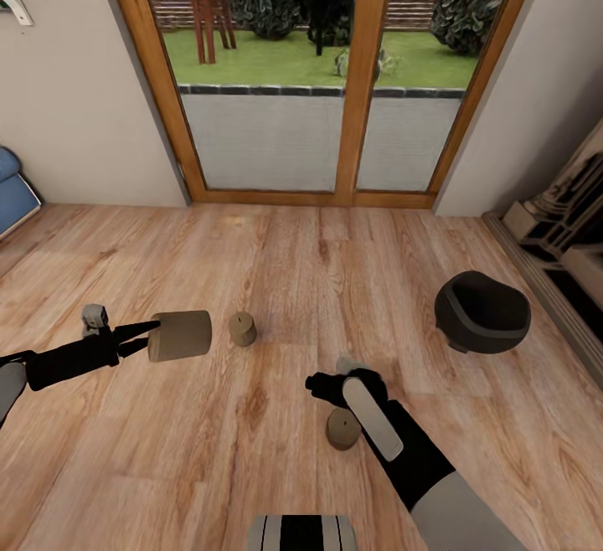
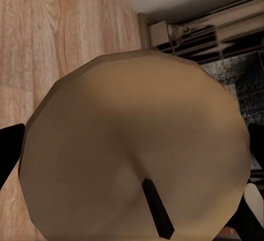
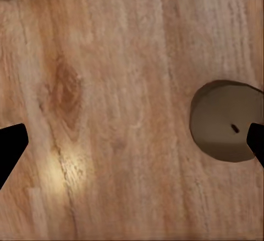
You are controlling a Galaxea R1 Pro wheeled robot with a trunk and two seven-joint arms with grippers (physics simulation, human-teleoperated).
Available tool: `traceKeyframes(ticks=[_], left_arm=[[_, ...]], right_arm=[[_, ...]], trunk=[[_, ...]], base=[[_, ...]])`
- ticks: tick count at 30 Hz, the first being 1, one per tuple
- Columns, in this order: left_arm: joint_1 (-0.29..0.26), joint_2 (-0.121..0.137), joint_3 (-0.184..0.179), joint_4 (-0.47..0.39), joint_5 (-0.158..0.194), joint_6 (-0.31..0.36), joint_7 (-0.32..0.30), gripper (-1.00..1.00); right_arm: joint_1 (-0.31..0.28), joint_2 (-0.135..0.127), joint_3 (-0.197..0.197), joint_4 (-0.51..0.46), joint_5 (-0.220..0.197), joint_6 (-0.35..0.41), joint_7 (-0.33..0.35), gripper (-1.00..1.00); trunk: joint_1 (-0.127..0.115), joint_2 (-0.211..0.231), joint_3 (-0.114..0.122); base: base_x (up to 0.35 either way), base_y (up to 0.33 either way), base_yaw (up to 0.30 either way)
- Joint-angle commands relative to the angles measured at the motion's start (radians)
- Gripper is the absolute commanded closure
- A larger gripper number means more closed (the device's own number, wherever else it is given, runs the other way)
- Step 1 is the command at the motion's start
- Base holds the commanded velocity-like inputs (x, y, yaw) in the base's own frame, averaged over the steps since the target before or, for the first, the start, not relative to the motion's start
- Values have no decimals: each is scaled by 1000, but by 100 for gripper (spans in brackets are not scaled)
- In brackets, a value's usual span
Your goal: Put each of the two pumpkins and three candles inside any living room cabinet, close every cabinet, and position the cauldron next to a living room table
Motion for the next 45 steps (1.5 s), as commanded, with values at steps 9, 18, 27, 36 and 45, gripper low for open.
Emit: traceKeyframes(ticks=[9, 18, 27, 36, 45], left_arm=[[-1, -1, -24, 0, 0, 4, -4, 100], [-1, -1, -34, 0, 2, 4, -4, 100], [-1, -1, -36, 0, 1, 4, -4, 100], [-1, -1, -35, 0, 1, 4, -4, 100], [-1, -1, -36, -1, 2, 4, -4, 100]], right_arm=[[-55, 14, 4, 129, -11, -15, -22, -100], [-58, 13, 5, 147, -5, -40, -22, -100], [-78, 13, 6, 230, -3, -103, -22, -100], [-94, 13, 6, 282, -4, -111, -22, -100], [-136, 15, 34, 423, 78, -241, -2, -100]], trunk=[[0, 0, -1], [0, 0, -1], [0, 0, -1], [0, 0, -1], [0, 0, -1]], base=[[0, 0, 0], [0, 0, 0], [0, 0, 0], [0, 0, 0], [0, 0, 0]])
